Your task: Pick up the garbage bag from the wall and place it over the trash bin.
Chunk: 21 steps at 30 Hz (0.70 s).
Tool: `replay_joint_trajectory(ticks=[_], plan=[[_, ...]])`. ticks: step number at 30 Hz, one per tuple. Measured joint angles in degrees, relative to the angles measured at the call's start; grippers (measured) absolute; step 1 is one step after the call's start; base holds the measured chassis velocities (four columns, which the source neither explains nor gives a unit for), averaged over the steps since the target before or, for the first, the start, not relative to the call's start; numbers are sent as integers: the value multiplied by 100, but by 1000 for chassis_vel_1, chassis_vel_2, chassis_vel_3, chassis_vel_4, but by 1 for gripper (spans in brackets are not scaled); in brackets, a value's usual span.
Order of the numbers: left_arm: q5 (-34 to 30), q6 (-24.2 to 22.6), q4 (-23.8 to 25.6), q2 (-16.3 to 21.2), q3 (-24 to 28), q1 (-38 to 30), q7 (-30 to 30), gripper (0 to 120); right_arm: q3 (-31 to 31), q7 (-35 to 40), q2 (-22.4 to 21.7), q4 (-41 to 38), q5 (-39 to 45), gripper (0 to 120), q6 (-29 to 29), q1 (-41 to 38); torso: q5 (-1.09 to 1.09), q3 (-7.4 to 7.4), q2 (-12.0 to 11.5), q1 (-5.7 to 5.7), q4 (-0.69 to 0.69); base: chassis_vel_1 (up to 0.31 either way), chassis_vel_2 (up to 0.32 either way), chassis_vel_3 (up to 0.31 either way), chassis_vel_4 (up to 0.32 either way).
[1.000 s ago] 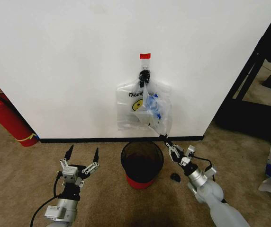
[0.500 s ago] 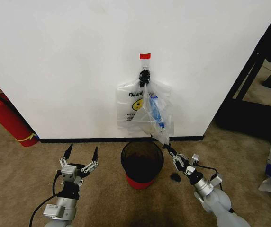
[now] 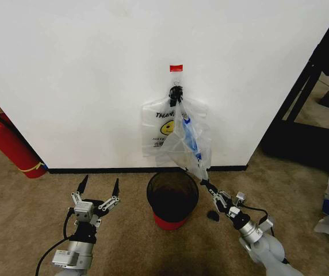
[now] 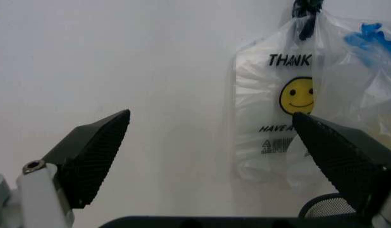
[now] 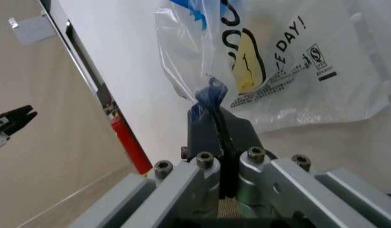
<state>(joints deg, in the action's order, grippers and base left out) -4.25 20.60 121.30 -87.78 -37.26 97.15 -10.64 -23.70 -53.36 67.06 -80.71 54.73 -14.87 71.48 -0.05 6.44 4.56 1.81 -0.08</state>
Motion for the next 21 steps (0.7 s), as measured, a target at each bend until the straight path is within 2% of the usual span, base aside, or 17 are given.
replay_joint_trajectory(ticks=[5, 17, 21], plan=[[29, 4, 20, -23, -2, 21, 0, 100, 90, 156, 50, 21, 53, 0, -130, -70, 0, 0, 0, 0, 0, 0, 0, 0, 0], [75, 5, -77, -65, -8, -41, -1, 100, 820, 1743, 5, -317, 177, 0, -714, -665, 1, 1, 0, 0, 1, 0, 0, 0, 0], [50, 5, -128, -52, -21, -67, 1, 100, 912, 1928, -73, -527, 22, 2, -736, -702, 0, 1, 0, 0, 1, 0, 0, 0, 0]])
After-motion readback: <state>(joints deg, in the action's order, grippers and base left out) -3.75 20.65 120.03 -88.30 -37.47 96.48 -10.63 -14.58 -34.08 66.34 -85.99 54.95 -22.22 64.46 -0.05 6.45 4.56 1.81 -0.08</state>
